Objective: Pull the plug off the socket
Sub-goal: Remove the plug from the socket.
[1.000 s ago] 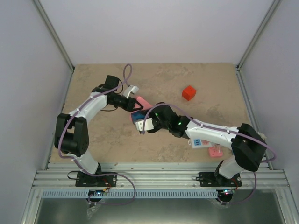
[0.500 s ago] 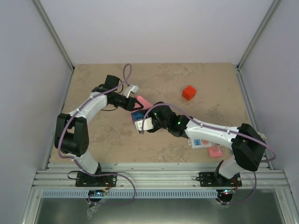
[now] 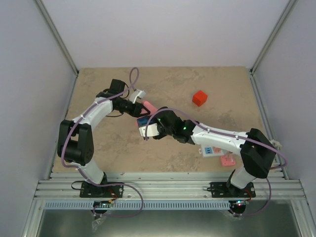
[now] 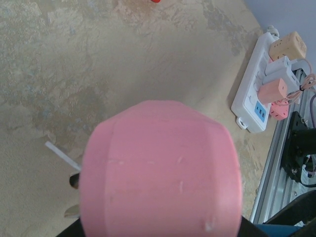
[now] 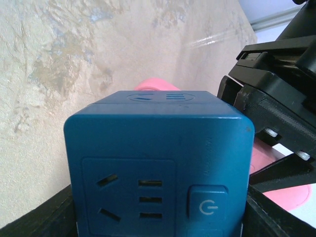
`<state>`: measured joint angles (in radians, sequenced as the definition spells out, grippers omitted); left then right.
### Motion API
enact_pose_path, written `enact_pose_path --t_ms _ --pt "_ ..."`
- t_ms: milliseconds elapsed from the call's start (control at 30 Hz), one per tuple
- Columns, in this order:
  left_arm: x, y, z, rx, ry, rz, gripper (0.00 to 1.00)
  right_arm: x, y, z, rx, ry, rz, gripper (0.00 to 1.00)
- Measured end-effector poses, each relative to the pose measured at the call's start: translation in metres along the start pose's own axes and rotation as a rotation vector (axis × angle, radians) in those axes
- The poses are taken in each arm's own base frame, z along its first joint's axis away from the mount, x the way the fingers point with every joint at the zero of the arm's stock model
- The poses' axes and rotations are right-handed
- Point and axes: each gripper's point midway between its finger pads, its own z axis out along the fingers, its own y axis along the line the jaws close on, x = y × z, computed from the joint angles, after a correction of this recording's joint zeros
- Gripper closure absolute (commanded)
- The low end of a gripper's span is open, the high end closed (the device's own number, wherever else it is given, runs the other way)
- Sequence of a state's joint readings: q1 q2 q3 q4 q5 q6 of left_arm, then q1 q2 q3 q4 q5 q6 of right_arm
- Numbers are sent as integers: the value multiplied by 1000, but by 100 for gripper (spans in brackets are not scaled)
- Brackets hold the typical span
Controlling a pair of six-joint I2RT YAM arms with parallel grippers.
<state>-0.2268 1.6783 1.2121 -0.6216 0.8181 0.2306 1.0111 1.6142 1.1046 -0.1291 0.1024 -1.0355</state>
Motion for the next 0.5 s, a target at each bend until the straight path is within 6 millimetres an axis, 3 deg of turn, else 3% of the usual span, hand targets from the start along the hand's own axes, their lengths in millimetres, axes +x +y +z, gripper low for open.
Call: enact_pose_path --t_ms 500 --pt "-1 -2 1 7 -3 -21 100 9 0 -5 3 -144 18 100"
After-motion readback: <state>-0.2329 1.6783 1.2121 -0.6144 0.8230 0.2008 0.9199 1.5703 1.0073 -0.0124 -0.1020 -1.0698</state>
